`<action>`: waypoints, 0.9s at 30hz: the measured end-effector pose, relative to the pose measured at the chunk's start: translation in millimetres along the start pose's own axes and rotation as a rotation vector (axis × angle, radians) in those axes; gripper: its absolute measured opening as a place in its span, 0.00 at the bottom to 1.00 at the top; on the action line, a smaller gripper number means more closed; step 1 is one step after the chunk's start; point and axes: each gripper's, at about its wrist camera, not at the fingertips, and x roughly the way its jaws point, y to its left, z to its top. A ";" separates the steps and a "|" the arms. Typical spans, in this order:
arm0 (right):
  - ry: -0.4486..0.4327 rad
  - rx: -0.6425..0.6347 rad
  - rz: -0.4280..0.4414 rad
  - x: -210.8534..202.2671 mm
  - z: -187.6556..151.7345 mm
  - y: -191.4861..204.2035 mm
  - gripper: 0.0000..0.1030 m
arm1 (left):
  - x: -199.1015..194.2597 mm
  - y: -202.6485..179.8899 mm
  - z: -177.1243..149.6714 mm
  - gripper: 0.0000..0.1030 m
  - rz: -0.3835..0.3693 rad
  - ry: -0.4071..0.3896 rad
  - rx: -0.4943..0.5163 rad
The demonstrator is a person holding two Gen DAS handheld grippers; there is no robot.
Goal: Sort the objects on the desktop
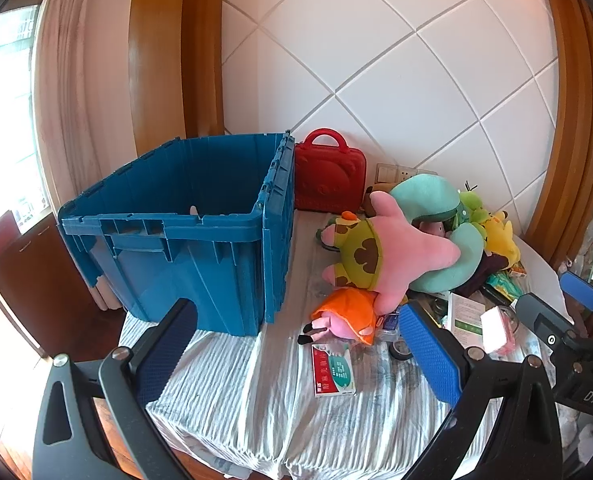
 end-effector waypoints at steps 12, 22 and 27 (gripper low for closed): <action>0.034 0.029 0.015 13.5 -11.3 -33.6 1.00 | 17.1 -20.9 -4.5 0.99 -0.002 0.032 -0.031; -0.031 0.172 0.034 20.6 -36.2 -103.5 1.00 | 64.8 -57.8 -21.7 0.99 -0.024 0.103 0.006; 0.030 0.254 0.072 56.5 -57.8 -135.0 1.00 | 109.1 -72.9 -31.3 0.99 -0.046 0.174 0.038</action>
